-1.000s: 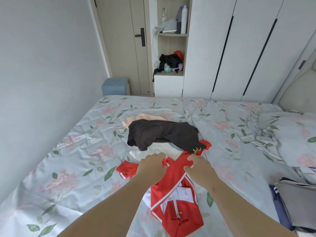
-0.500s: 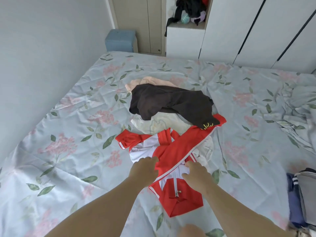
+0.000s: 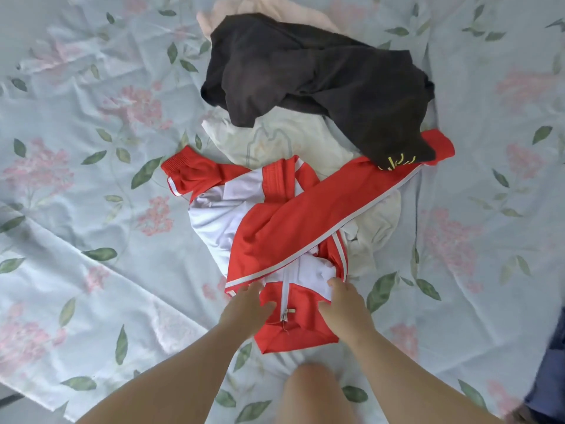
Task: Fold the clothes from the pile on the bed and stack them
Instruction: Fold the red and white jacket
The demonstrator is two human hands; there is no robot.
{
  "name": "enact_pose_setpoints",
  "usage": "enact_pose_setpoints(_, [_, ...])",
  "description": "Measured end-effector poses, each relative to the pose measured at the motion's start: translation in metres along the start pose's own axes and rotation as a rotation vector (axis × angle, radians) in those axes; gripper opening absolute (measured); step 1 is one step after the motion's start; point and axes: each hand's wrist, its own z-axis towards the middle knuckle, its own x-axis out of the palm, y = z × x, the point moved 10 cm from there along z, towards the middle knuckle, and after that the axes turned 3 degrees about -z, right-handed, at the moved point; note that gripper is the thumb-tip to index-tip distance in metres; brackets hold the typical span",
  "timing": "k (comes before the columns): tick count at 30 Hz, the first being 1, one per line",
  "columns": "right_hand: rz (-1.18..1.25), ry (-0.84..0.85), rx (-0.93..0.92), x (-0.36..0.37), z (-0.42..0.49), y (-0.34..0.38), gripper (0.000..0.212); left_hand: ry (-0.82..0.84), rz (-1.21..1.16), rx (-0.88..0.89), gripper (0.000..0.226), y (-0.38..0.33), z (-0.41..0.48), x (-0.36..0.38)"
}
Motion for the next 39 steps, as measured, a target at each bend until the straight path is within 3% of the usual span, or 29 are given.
enact_pose_setpoints(4, [0.219, -0.041, 0.035, 0.011, 0.024, -0.013, 0.057, -0.31, -0.096, -0.232, 0.074, 0.018, 0.003, -0.006])
enact_pose_setpoints(6, [0.344, -0.066, 0.06, 0.017, 0.031, -0.016, 0.055, -0.416, -0.315, -0.377, 0.084, 0.035, -0.001, -0.002])
enact_pose_setpoints(9, [0.386, -0.137, 0.09, 0.017, 0.031, -0.019, 0.048, -0.388, -0.708, -0.568, 0.093, 0.062, 0.002, 0.024])
enact_pose_setpoints(11, [0.39, -0.156, 0.087, 0.015, 0.027, -0.016, 0.042, -0.302, -0.873, -0.571, 0.081, 0.069, 0.01, 0.033])
enact_pose_setpoints(17, [0.529, -0.16, 0.015, -0.017, 0.001, 0.011, 0.029, -0.233, -0.907, -0.341, 0.039, 0.044, -0.003, -0.015])
enact_pose_setpoints(20, [0.601, -0.212, -0.064, -0.049, -0.028, 0.032, 0.023, -0.215, -0.972, -0.154, 0.029, 0.022, -0.026, -0.055])
enact_pose_setpoints(23, [0.669, -0.311, -0.128, -0.088, -0.061, 0.053, 0.018, -0.301, -0.895, 0.021, 0.032, 0.009, -0.057, -0.106])
enact_pose_setpoints(27, [0.744, -0.393, -0.228, -0.128, -0.116, 0.087, 0.018, -0.475, -0.868, 0.169, 0.006, -0.01, -0.123, -0.187])
enact_pose_setpoints(34, [0.779, -0.612, -0.445, -0.19, -0.245, 0.146, 0.015, -0.514, -0.964, 0.462, 0.009, -0.042, -0.234, -0.288])
enact_pose_setpoints(39, [0.912, -0.708, -0.652, -0.237, -0.347, 0.179, 0.021, -0.404, -1.084, 0.69, 0.003, -0.076, -0.312, -0.345])
